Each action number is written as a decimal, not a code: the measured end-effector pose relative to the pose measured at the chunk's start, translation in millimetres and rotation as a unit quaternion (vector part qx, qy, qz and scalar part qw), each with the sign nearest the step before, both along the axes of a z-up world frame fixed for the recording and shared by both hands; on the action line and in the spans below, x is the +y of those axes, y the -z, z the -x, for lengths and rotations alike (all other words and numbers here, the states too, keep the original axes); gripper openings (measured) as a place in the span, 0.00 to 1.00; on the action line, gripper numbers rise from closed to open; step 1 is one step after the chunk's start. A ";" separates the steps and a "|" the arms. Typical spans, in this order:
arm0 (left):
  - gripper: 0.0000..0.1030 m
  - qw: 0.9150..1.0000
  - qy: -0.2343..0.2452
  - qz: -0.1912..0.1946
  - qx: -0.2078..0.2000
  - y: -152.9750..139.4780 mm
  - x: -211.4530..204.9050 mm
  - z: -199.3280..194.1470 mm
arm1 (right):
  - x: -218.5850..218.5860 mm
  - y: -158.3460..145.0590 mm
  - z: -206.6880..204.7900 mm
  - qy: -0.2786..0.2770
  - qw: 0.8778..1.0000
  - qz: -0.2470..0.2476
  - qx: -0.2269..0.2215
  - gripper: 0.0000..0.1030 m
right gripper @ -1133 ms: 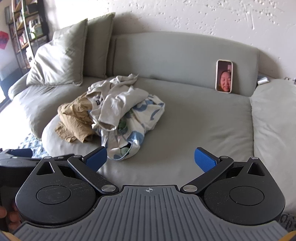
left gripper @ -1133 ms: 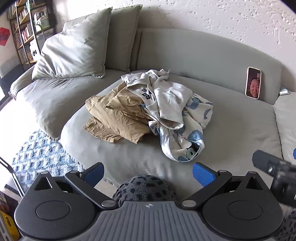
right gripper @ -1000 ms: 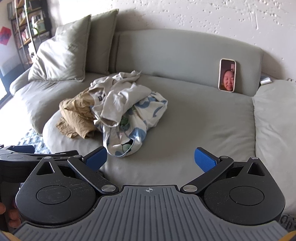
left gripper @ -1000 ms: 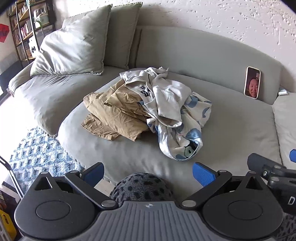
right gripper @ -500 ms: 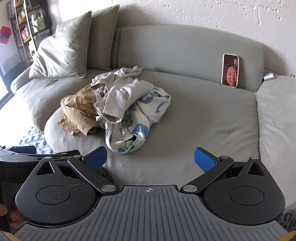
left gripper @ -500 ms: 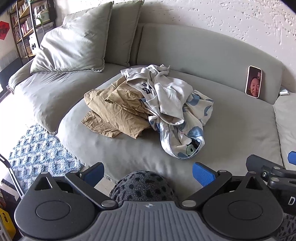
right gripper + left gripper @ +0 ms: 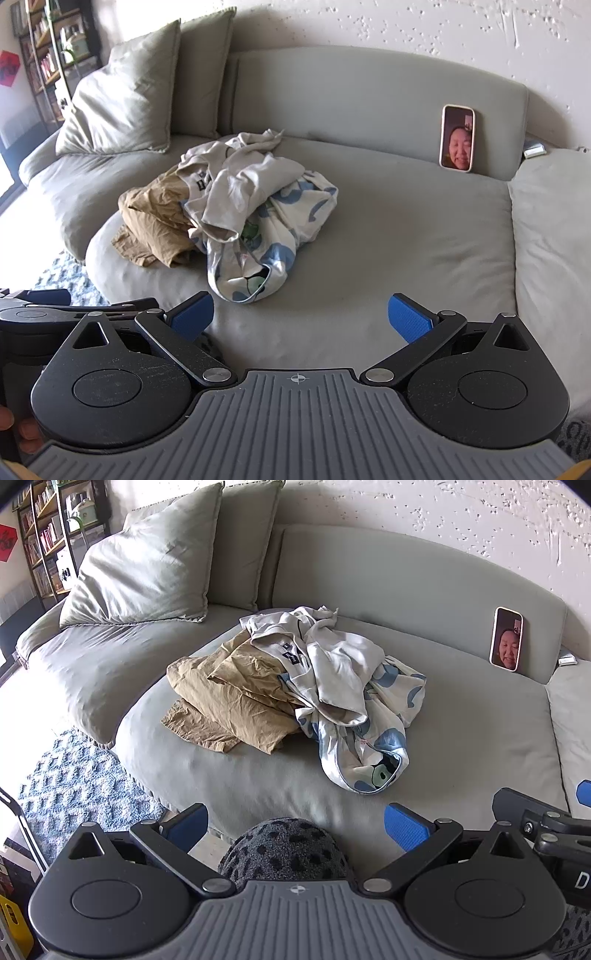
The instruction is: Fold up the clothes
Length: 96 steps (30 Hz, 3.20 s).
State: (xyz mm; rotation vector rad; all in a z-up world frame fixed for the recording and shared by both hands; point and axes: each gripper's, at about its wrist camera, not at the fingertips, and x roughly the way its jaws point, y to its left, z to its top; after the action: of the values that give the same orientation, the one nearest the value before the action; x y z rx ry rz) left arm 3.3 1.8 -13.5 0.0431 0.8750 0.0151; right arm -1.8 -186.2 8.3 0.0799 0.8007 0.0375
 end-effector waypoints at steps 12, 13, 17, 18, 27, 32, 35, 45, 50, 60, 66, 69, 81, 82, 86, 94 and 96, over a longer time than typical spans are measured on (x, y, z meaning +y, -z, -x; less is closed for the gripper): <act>0.99 1.000 0.001 0.001 0.000 0.6 0.3 -0.3 | -1.1 1.4 0.3 -0.001 1.000 0.000 -0.001 1.00; 0.99 1.000 0.001 0.001 0.001 1.0 0.4 -0.2 | -1.3 1.8 0.2 -0.001 1.000 0.000 -0.001 1.00; 0.99 1.000 0.001 0.001 0.002 2.4 0.6 -0.1 | -1.2 2.6 0.5 -0.001 1.000 0.000 0.000 1.00; 0.99 1.000 0.001 0.001 0.002 2.6 0.6 -0.1 | -1.2 2.7 0.5 -0.002 1.000 0.001 0.000 1.00; 0.99 1.000 0.001 -0.001 0.004 4.0 0.8 -0.1 | -1.2 3.7 0.1 -0.001 1.000 -0.001 0.001 1.00; 0.99 1.000 -0.002 0.003 0.006 7.2 3.4 -2.7 | -0.2 6.2 -1.6 -0.002 1.000 -0.001 0.002 1.00; 0.99 1.000 -0.006 0.007 0.009 9.9 6.5 -5.0 | 1.9 8.3 -5.8 -0.001 1.000 0.002 0.003 1.00; 0.99 1.000 -0.023 0.009 0.013 19.4 20.4 -13.1 | 17.3 12.2 -22.2 -0.011 1.000 0.012 -0.002 1.00; 0.99 0.999 -0.034 0.010 0.014 25.2 31.5 -19.8 | 26.4 14.0 -33.4 -0.014 1.000 0.011 -0.014 1.00; 0.99 0.996 -0.080 0.035 -0.003 38.2 74.3 -36.4 | 27.2 34.7 -98.6 -0.020 0.994 -0.095 -0.053 1.00; 0.99 0.992 -0.125 0.036 0.002 46.1 102.2 -46.9 | 71.9 54.4 -133.1 -0.089 0.994 -0.003 -0.058 0.99; 0.99 0.989 -0.142 0.039 0.005 49.5 112.9 -51.5 | 89.6 65.5 -141.2 -0.105 0.992 0.043 -0.060 0.86; 0.99 0.987 -0.155 0.048 0.014 57.8 126.9 -56.0 | 125.8 110.8 -168.2 -0.156 0.969 0.184 -0.046 0.51; 0.99 0.987 -0.155 0.048 0.014 57.6 126.9 -55.6 | 127.2 113.6 -170.8 -0.156 0.967 0.198 -0.048 0.46; 0.99 0.987 -0.152 0.047 0.012 54.4 124.7 -52.1 | 124.6 116.3 -179.9 -0.151 0.966 0.202 -0.050 0.01; 0.99 0.989 -0.139 0.045 -0.005 39.1 109.2 -41.0 | 58.7 25.9 -147.3 -0.060 0.984 0.036 -0.161 0.00; 0.99 0.991 -0.127 0.044 -0.013 33.4 100.9 -37.3 | 20.6 -2.5 -129.6 -0.024 0.982 -0.015 -0.186 0.00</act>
State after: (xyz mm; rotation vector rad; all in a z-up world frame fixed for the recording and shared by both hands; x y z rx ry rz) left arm 40.6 102.7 -47.0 -0.1521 0.8506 0.2152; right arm 127.8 -165.5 10.8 0.0797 0.4273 0.1066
